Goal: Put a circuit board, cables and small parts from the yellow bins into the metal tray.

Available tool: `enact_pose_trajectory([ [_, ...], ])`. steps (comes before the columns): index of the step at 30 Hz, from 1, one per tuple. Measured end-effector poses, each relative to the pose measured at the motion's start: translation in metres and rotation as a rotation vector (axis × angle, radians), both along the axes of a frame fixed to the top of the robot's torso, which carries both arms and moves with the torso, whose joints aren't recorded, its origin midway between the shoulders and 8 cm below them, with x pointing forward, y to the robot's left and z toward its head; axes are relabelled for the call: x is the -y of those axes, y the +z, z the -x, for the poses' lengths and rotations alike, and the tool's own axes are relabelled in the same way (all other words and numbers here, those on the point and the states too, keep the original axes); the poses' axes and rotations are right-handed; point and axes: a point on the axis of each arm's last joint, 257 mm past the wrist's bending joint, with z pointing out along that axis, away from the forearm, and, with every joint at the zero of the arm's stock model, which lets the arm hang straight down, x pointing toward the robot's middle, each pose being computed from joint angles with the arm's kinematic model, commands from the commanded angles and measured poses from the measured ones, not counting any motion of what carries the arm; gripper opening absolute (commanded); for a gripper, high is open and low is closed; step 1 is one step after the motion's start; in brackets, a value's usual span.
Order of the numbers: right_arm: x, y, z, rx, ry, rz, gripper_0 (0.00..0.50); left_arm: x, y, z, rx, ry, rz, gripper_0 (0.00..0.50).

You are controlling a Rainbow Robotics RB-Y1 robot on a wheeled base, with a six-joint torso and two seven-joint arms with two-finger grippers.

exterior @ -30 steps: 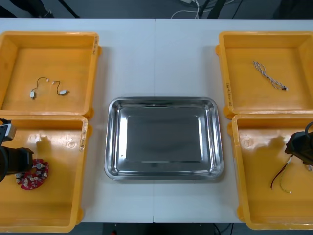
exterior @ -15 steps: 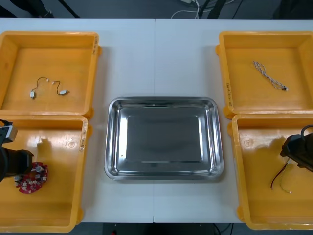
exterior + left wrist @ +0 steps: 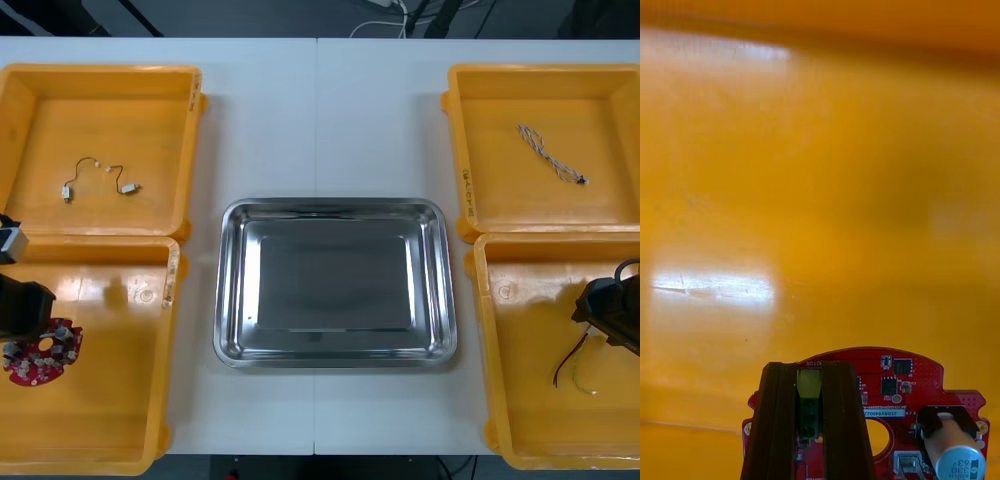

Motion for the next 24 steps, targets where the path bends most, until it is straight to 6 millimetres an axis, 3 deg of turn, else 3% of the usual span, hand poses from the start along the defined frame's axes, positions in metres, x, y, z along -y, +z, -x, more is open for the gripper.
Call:
enact_pose_trajectory([
  [15, -0.001, -0.01, -0.001, -0.002, -0.021, -0.029, 0.5, 0.061, 0.071, -0.04, 0.049, -0.181, 0.018, 0.0],
  [16, -0.001, -0.01, -0.001, -0.001, -0.021, -0.03, 0.345, 0.067, 0.073, -0.042, 0.048, -0.201, 0.011, 0.0],
  [17, -0.001, -0.01, -0.001, -0.001, -0.021, -0.03, 0.222, 0.073, 0.074, -0.044, 0.047, -0.221, 0.004, 0.0],
  [21, -0.003, -0.01, -0.002, 0.001, -0.02, -0.034, 0.146, 0.094, 0.078, -0.05, 0.04, -0.293, -0.024, 0.0],
  [22, -0.003, -0.011, -0.002, 0.001, -0.02, -0.035, 0.1, 0.099, 0.079, -0.051, 0.039, -0.309, -0.029, 0.0],
  [23, -0.004, -0.011, -0.002, 0.001, -0.02, -0.037, 0.019, 0.104, 0.08, -0.052, 0.038, -0.325, -0.033, 0.0],
  [24, -0.004, -0.011, -0.002, 0.001, -0.019, -0.037, 0.0, 0.109, 0.081, -0.053, 0.038, -0.341, -0.035, 0.0],
])
